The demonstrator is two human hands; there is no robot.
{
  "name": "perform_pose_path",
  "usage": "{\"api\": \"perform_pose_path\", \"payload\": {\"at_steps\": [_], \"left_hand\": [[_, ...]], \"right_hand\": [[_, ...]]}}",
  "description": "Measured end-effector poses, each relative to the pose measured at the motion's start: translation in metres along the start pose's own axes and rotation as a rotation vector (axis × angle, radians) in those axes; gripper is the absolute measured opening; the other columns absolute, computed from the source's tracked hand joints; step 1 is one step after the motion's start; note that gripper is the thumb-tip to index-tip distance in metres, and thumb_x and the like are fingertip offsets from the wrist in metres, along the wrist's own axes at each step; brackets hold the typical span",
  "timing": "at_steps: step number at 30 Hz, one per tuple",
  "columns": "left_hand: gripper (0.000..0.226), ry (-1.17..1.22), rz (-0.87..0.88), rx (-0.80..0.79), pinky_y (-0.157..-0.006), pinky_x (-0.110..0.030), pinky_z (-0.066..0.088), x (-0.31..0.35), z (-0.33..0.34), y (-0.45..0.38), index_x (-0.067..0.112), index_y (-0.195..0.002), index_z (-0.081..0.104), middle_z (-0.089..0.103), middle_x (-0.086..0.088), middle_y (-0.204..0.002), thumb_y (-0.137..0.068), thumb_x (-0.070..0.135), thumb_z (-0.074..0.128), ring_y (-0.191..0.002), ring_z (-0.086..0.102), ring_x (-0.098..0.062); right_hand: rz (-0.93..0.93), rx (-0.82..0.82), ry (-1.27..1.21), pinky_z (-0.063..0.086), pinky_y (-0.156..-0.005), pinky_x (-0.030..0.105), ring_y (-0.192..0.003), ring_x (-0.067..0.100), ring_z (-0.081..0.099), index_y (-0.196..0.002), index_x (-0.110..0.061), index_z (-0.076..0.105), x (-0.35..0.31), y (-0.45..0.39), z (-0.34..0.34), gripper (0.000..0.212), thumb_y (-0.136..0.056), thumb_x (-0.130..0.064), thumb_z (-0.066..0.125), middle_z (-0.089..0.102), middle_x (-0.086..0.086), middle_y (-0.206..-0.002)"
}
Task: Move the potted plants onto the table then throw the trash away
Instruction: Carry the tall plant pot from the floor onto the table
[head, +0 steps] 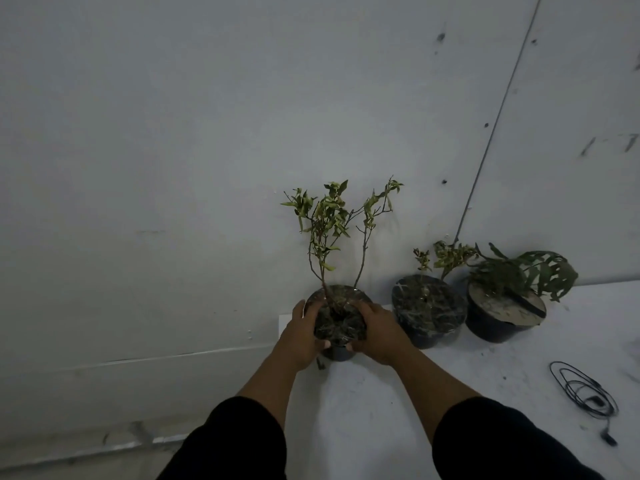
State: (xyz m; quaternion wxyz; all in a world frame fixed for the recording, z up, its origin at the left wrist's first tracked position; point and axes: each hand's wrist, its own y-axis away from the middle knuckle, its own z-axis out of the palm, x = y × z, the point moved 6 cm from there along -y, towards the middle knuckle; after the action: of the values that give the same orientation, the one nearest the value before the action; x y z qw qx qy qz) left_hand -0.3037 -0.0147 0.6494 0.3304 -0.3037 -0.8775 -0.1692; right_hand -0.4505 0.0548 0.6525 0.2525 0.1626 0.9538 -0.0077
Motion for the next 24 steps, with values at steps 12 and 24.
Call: {"api": "perform_pose_path", "payload": {"at_steps": [12, 24], "left_hand": [[0.062, -0.255, -0.074, 0.162, -0.109, -0.045, 0.037, 0.03, 0.011, 0.052, 0.017, -0.135, 0.04, 0.011, -0.013, -0.155, -0.083, 0.043, 0.064, -0.137, 0.028, -0.036], [0.049, -0.171, 0.212, -0.079, -0.102, -0.036, 0.045, 0.143, 0.049, 0.074, 0.021, -0.129, 0.051, 0.048, -0.003, -0.137, -0.085, 0.04, 0.064, -0.123, 0.049, -0.022]], "right_hand": [[0.14, 0.032, 0.019, 0.037, -0.109, 0.039, -0.135, 0.027, 0.035, -0.143, -0.027, 0.032, 0.031, 0.091, -0.028, 0.071, -0.083, -0.039, 0.067, 0.033, 0.006, -0.15], [0.333, 0.199, 0.021, 0.041, -0.105, 0.038, -0.129, 0.028, 0.043, -0.141, -0.023, 0.038, 0.062, 0.173, -0.083, 0.067, -0.083, -0.041, 0.066, 0.039, 0.009, -0.145]]}}
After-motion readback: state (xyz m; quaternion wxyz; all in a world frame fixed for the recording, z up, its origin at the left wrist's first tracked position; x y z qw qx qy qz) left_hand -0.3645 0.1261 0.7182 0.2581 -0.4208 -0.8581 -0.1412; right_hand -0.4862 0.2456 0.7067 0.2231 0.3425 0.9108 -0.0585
